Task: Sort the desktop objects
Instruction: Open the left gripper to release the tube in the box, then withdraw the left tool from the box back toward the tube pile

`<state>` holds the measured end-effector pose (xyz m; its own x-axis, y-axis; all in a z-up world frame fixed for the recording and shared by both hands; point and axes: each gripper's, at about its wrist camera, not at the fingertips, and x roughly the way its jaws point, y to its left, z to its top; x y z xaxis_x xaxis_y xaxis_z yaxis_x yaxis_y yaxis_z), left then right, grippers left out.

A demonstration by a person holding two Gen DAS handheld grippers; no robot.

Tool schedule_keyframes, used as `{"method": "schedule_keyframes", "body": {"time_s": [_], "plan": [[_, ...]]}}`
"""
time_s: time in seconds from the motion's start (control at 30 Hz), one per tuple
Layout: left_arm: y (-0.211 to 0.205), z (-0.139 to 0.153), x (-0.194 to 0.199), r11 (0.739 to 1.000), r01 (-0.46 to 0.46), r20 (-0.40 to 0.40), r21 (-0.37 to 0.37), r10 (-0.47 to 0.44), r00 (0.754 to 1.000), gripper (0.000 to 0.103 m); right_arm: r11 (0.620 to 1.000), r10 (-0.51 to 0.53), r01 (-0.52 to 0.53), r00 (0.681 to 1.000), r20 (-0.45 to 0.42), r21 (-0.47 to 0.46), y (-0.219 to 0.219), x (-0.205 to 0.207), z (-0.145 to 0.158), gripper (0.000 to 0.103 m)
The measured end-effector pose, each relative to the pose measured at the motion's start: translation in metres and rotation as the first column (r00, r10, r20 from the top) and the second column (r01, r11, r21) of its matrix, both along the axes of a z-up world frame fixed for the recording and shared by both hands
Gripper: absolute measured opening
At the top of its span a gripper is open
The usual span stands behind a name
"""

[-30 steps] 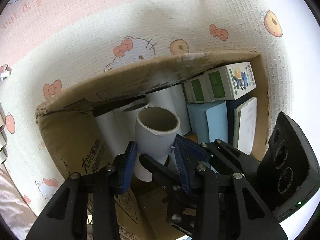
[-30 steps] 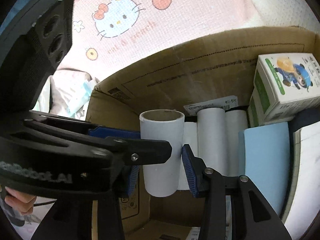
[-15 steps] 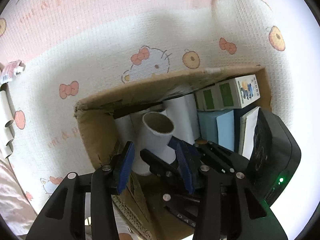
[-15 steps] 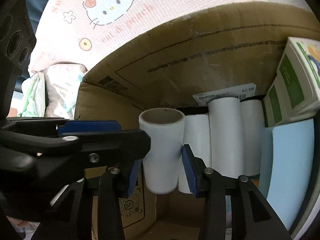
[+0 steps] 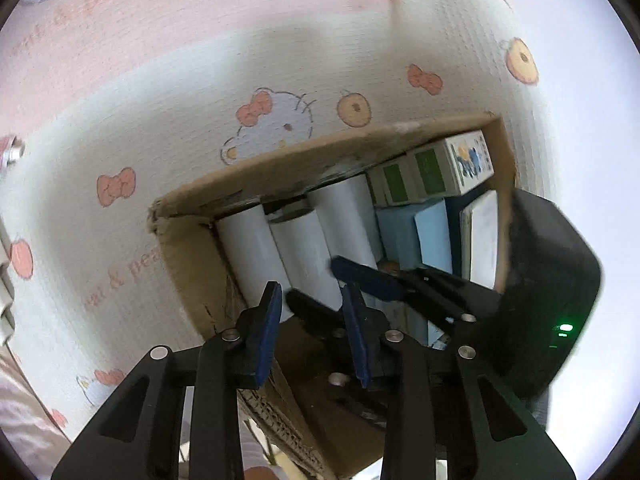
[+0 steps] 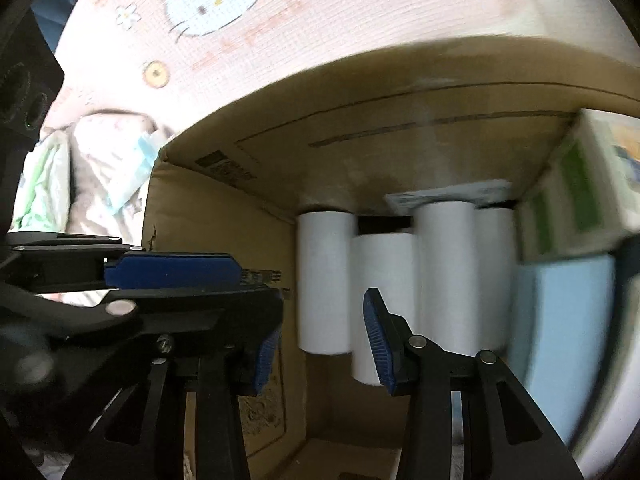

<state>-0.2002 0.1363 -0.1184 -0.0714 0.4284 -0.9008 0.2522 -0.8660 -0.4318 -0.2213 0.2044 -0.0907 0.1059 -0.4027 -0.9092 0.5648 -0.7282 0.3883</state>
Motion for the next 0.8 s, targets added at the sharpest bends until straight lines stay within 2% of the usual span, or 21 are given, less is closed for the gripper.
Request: {"method": "schedule_keyframes", "body": {"time_s": [0.03,0.13,0.23,0.27,0.33,0.47,0.57,0.63,0.73,0.8], "plan": [[0.003,0.001,0.0,1.0,0.018,-0.017,-0.008,-0.018,1.0,0.034,1.0,-0.007,0.007,1.0,-0.01,0.01,0.009,0.003,-0.002,0.039],[0.012,0.001,-0.003,0.997,0.072,-0.05,-0.012,-0.073,0.996,0.016,0.999,-0.028,0.028,1.0,-0.009,0.038,0.018,0.002,0.007,0.039],[0.026,-0.004,-0.008,0.992,0.127,-0.059,-0.001,-0.127,0.99,0.009,0.997,-0.022,0.021,0.999,0.022,0.068,0.03,0.014,0.003,0.039],[0.032,-0.006,-0.01,0.988,0.153,-0.062,-0.007,-0.153,0.986,0.009,0.997,-0.024,0.022,0.999,0.026,0.074,0.033,0.018,0.001,0.032],[0.041,-0.012,-0.014,0.982,0.19,-0.052,-0.017,-0.191,0.98,0.008,0.995,-0.011,0.01,1.0,0.009,0.101,0.034,0.026,-0.003,0.025],[0.054,-0.032,-0.021,0.973,0.229,0.026,-0.015,-0.229,0.973,0.008,0.988,-0.025,0.008,0.994,0.111,0.151,0.036,0.029,-0.025,0.025],[0.053,-0.043,-0.023,0.976,0.211,0.075,-0.049,-0.207,0.976,0.008,0.985,-0.028,0.004,0.99,0.139,0.171,0.031,0.03,-0.029,0.025],[0.053,-0.044,-0.025,0.974,0.218,0.077,-0.058,-0.214,0.974,0.008,0.988,-0.038,0.008,0.981,0.192,0.156,0.028,0.028,-0.034,0.025],[0.048,-0.043,-0.028,0.977,0.193,0.068,-0.085,-0.188,0.98,0.008,0.986,-0.059,0.022,0.972,0.226,0.163,0.022,0.023,-0.04,0.025],[0.044,-0.036,-0.028,0.977,0.174,0.03,-0.121,-0.172,0.985,0.008,0.989,-0.085,0.05,0.963,0.254,0.142,0.02,0.02,-0.044,0.025]]}}
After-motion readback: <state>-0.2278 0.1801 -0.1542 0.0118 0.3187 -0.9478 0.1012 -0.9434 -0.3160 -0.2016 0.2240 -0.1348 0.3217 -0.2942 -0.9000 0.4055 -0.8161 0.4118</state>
